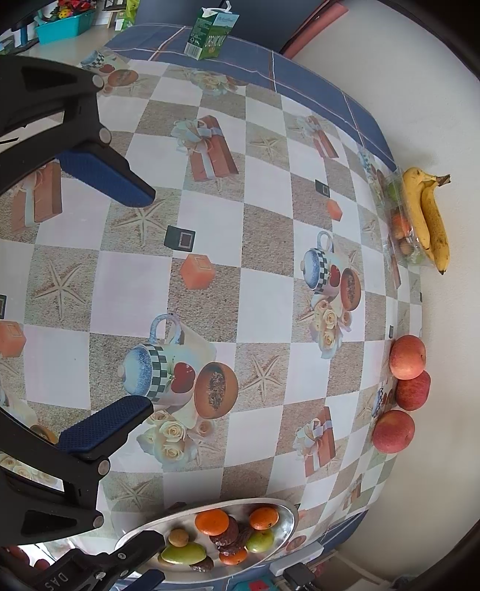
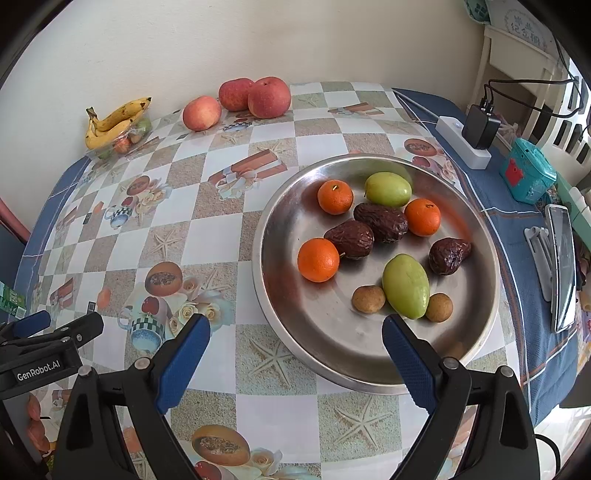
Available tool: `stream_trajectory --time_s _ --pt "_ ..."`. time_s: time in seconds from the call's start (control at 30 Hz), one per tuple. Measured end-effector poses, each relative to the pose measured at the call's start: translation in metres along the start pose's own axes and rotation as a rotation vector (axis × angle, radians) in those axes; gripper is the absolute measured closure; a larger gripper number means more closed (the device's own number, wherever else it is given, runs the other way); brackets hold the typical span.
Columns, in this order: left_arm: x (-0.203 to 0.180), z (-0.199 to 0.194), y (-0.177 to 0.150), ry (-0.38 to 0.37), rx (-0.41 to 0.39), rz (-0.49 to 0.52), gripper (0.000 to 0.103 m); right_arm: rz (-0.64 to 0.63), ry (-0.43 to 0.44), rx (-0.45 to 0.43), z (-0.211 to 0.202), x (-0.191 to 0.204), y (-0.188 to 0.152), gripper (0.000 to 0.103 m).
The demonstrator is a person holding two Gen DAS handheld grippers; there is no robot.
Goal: Organize fruits
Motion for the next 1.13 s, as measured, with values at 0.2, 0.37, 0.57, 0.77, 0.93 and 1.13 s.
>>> stream_trajectory --time_s 0.2,0.37,0.57,0.77,0.93,1.13 --pt "0.0009 0.0016 -0.0009 0.002 0.003 -0.003 0.0 0.001 0.0 0.002 0.0005 -0.0004 0.0001 0.008" --pt "0.0012 0.0016 -0.0012 0.004 0.005 -0.005 0.0 0.002 0.0 0.005 0.0018 -0.0002 -0.001 0.008" --pt "0.0034 0.0024 -0.0006 0.009 0.011 -0.013 0.0 0.003 0.0 0.006 0.0025 -0.0005 -0.0016 0.008" --pt "0.0034 0.0033 -0.0014 0.029 0.014 -0.008 0.0 0.004 0.001 0.007 0.0032 -0.0011 -0.0024 0.008" --pt "0.0041 0.0002 -0.0019 0.043 0.004 -0.006 0.0 0.008 0.001 0.009 0.004 -0.0017 -0.0029 0.008" --pt "0.0056 -0.0036 -0.0005 0.043 -0.013 -0.009 0.0 0.008 0.001 0.01 0.004 -0.0021 -0.0026 0.008"
Point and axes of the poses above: each gripper's, at about its wrist camera, not at the fingertips, and z roughly the way its jaws point, x to its left, y to its top, the point moved 3 cm from there along z, roughly the way its jaws point, and after that the axes turned 6 degrees about -z, right-handed, at the moved point
